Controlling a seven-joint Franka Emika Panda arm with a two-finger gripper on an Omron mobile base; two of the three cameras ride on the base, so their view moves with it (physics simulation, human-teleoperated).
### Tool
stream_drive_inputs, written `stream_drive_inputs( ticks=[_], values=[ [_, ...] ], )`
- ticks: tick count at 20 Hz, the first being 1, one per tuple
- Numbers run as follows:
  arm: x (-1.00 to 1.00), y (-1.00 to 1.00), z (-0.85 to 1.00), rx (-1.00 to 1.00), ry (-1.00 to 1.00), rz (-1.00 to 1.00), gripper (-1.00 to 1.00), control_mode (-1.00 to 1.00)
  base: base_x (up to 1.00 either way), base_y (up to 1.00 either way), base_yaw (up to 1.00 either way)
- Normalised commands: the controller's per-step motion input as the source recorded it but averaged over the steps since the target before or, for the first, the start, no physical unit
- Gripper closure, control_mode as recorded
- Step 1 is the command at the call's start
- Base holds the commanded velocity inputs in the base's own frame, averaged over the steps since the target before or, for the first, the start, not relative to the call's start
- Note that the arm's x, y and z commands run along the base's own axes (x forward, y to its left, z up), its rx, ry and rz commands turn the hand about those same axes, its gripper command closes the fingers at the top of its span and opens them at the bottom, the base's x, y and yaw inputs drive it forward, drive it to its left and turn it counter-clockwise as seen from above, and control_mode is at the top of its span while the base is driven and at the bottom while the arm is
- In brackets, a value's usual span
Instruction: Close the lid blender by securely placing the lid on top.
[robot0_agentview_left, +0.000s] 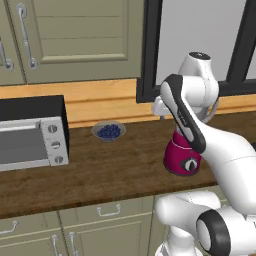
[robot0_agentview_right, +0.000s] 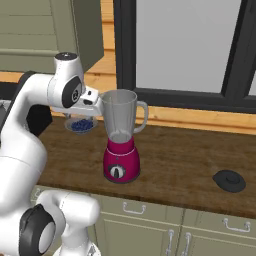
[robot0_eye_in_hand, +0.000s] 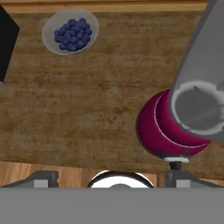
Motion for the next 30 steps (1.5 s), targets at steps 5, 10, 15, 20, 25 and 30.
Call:
stream_drive_inputs(
  ticks=[5,10,15,20,25,30],
  values=[
    [-0.13,0.0,0.0,0.0,0.0,0.0,-1.0,1.0,-0.13,-0.01,0.0],
    [0.0,0.0,0.0,0.0,0.0,0.0,-1.0,1.0,-0.79,-0.23,-0.01],
    [0.0,0.0,0.0,0.0,0.0,0.0,-1.0,1.0,-0.2,-0.53,-0.14],
    [0.0,0.0,0.0,0.0,0.0,0.0,-1.0,1.0,0.27,-0.68,-0.15],
    [0.0,0.0,0.0,0.0,0.0,0.0,-1.0,1.0,0.3,-0.55,-0.02],
    [0.0,0.0,0.0,0.0,0.0,0.0,-1.0,1.0,0.34,-0.44,0.0]
  ],
)
